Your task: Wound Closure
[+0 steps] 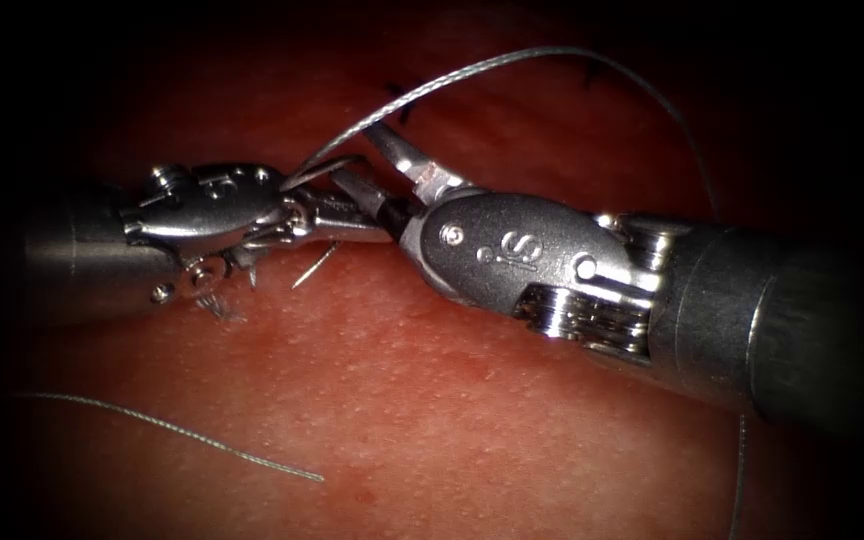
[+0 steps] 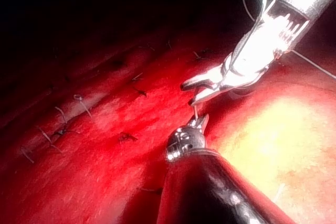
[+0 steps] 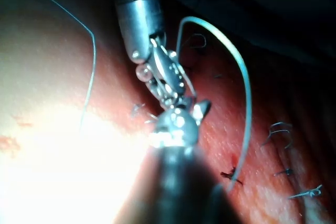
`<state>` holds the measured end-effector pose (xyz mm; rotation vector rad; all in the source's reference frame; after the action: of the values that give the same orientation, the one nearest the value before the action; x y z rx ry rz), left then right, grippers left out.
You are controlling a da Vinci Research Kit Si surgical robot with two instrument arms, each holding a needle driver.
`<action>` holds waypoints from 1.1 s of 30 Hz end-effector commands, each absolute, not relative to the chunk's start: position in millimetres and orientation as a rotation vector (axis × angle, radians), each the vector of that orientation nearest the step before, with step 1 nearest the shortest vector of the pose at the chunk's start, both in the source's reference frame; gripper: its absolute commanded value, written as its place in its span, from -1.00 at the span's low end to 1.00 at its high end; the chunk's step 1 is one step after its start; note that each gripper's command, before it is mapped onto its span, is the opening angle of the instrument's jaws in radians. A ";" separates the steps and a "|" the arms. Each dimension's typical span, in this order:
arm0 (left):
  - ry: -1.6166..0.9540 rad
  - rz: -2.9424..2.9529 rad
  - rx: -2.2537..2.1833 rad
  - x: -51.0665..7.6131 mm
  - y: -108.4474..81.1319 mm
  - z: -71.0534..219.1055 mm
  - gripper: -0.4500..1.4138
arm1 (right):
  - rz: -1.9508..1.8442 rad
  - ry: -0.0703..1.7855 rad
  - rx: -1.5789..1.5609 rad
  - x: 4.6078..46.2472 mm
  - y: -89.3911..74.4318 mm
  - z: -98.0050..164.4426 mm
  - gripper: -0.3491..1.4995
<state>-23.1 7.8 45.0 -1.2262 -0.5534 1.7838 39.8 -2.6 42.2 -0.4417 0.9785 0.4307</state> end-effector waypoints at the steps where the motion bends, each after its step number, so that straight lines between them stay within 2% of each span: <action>1: -0.550 1.784 -1.230 -23.9 8.2 45.3 -1.00 | 0.432 0.984 -0.446 40.8 -2.1 42.3 -0.64; 11: -0.546 1.779 -1.232 -23.9 8.0 45.2 -1.00 | 0.435 0.981 -0.451 40.9 -2.1 42.5 -0.53; 12: -0.544 1.776 -1.235 -23.9 8.0 45.2 -1.00 | 0.435 0.981 -0.452 40.9 -2.1 42.5 -0.57; 13: -0.544 1.776 -1.235 -23.9 8.0 45.2 -1.00 | 0.429 0.979 -0.455 40.9 -2.2 42.6 -0.73; 14: -0.544 1.776 -1.234 -23.9 8.0 45.1 -1.00 | 0.424 0.977 -0.460 41.0 -2.3 42.6 -1.00; 18: -0.537 1.785 -1.240 -24.1 7.7 44.9 -1.00 | 0.417 0.976 -0.465 41.0 -2.6 42.6 -1.00; 19: -0.521 1.790 -1.233 -24.2 7.5 44.7 -0.91 | 0.389 0.973 -0.479 40.9 -2.6 42.5 -1.00; 20: -0.507 1.795 -1.228 -24.2 7.3 44.6 -0.71 | 0.382 0.978 -0.482 40.8 -2.6 42.5 -1.00; 21: -0.500 1.794 -1.221 -24.3 7.1 44.3 -0.31 | 0.348 1.002 -0.489 40.4 -2.5 42.6 -1.00; 23: -0.495 1.790 -1.212 -24.3 7.2 43.9 0.23 | 0.330 1.023 -0.475 39.9 -2.4 42.7 -1.00; 25: -0.494 1.785 -1.208 -24.1 7.3 43.5 0.52 | 0.315 1.044 -0.441 39.2 -2.0 42.8 -1.00; 26: -0.485 1.777 -1.200 -23.2 7.1 42.5 0.70 | 0.343 1.091 -0.307 38.0 -0.9 43.5 -1.00; 29: -0.465 1.790 -1.210 -22.0 6.1 41.4 0.73 | 0.368 1.158 -0.201 36.8 0.9 44.6 -1.00; 30: -0.429 1.836 -1.223 -21.2 4.1 40.5 0.72 | 0.357 1.223 -0.142 35.7 2.6 45.9 -1.00; 33: -0.353 1.923 -1.254 -20.7 2.0 40.2 0.57 | 0.321 1.259 -0.095 35.1 4.2 47.1 -1.00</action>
<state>-19.8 0.6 39.9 -1.2710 -0.2922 1.9803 34.4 3.7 47.1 -0.0640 1.2626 0.3040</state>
